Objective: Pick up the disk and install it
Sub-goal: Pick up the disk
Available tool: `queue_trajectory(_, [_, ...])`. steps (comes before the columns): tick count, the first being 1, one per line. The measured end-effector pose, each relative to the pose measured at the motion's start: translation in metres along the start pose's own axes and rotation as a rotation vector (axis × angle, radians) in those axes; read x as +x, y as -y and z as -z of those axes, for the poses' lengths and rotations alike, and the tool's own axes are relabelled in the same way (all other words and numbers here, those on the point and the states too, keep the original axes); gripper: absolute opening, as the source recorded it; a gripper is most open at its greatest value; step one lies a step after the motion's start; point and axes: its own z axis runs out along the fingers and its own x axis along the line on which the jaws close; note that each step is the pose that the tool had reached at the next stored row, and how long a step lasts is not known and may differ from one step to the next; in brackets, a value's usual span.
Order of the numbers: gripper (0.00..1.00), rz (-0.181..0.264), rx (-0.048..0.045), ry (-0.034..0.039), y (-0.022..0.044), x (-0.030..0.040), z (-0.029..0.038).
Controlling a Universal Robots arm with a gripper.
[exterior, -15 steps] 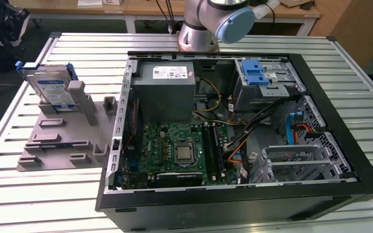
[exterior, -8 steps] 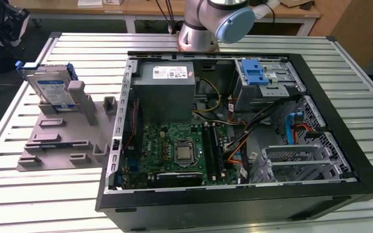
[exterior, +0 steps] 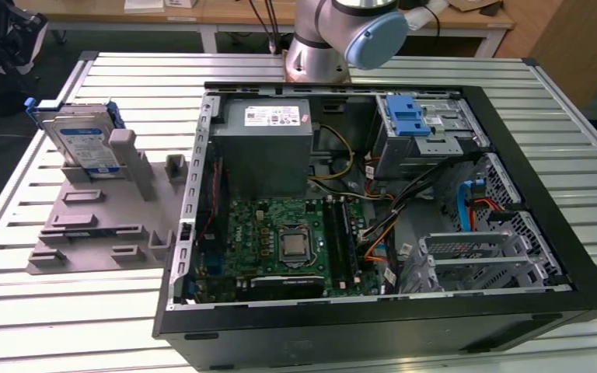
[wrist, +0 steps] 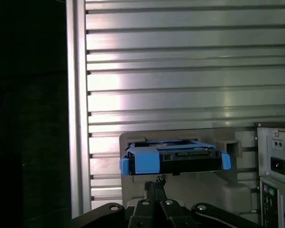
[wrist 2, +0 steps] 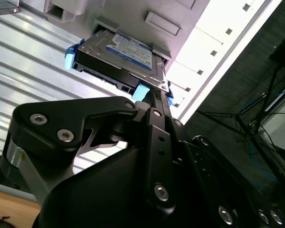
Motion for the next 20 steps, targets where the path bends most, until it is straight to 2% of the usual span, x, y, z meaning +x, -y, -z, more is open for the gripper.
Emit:
queue_trajectory(5, [0.11, 0.035, -0.0005, -0.0017, 0.0, 0.0, 0.0001])
queue_trajectory(12, [0.11, 0.116, -0.0018, -0.0051, 0.0, 0.0, 0.0])
queue_trajectory(20, [0.11, 0.123, -0.0019, -0.0055, 0.0, 0.0, 0.0])
